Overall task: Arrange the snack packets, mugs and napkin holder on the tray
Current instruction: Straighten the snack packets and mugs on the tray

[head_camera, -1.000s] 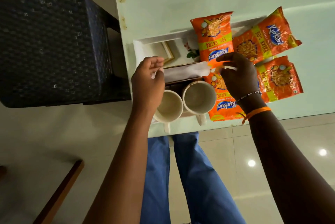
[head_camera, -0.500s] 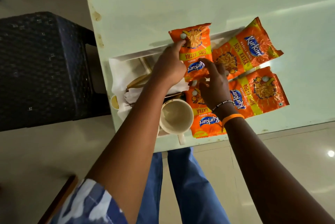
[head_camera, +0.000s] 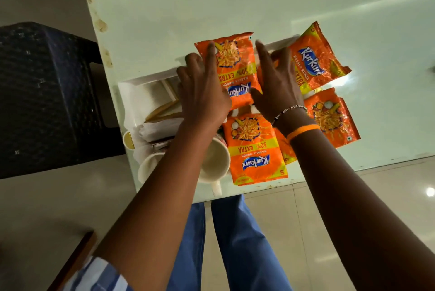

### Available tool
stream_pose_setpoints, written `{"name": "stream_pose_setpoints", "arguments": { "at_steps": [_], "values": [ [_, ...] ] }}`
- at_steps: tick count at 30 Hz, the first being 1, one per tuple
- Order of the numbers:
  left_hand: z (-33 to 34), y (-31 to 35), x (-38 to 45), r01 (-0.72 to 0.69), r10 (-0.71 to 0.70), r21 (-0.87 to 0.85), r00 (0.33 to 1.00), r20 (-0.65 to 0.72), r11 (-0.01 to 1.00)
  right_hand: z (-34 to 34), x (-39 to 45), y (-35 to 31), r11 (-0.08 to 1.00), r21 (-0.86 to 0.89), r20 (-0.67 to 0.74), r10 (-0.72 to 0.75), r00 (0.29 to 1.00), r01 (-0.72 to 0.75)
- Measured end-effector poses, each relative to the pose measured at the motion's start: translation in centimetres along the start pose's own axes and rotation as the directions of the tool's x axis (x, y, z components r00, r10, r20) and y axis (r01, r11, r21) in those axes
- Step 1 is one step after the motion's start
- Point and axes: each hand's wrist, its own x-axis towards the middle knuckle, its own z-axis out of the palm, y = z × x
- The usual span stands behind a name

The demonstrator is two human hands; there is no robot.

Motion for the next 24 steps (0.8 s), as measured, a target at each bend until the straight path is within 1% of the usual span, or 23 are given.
{"name": "stream_pose_setpoints", "arguments": {
  "at_steps": [1, 2, 4, 6, 8, 14, 17, 21, 22, 24],
  "values": [
    [0.2, 0.5, -0.5, -0.048, 0.049, 0.035, 0.998, -0.028, 0.998, -0.4, -0.5, 0.8, 0.998, -0.058, -0.066, -0.005, 0.998, 0.001],
    [0.5, 1.1, -0.9, -0.104, 0.105, 0.062, 0.994, -0.020, 0.993, -0.8, -1.0, 1.7, 0.993, -0.118, -0.087, -0.023, 0.996, 0.012],
    [1.2, 1.9, -1.5, -0.166, 0.160, 0.093, 0.985, 0.072, 0.982, -1.1, -1.6, 3.5, 0.975, -0.209, -0.014, -0.078, 0.997, 0.074],
    [1.8, 2.2, -1.7, -0.168, 0.149, 0.102, 0.974, 0.172, 0.980, -1.0, -1.8, 5.0, 0.958, -0.257, 0.063, -0.116, 0.991, 0.129],
    [2.4, 2.2, -1.7, -0.173, 0.149, 0.105, 0.968, 0.201, 0.979, -0.6, -1.6, 5.7, 0.949, -0.282, 0.062, -0.128, 0.990, 0.140],
    [3.0, 2.5, -1.2, -0.206, 0.189, 0.100, 0.969, 0.159, 0.973, 0.6, -0.5, 5.4, 0.959, -0.282, -0.070, -0.032, 0.997, 0.011],
    [3.2, 2.5, -1.0, -0.240, 0.224, 0.100, 0.963, 0.149, 0.966, 1.0, -0.5, 5.3, 0.955, -0.297, -0.079, -0.023, 0.997, -0.001],
    [2.9, 2.5, -1.2, -0.270, 0.249, 0.111, 0.953, 0.175, 0.956, 0.9, -1.1, 5.4, 0.959, -0.281, -0.063, 0.008, 0.998, -0.026],
    [2.8, 2.7, -1.4, -0.273, 0.255, 0.103, 0.953, 0.162, 0.956, 0.7, -1.5, 5.5, 0.965, -0.262, -0.071, 0.012, 0.997, -0.031],
    [2.9, 3.4, -2.8, -0.259, 0.255, 0.033, 0.963, 0.092, 0.965, 0.4, -2.9, 5.6, 0.977, -0.212, -0.113, 0.003, 0.994, -0.027]
  ]
}}
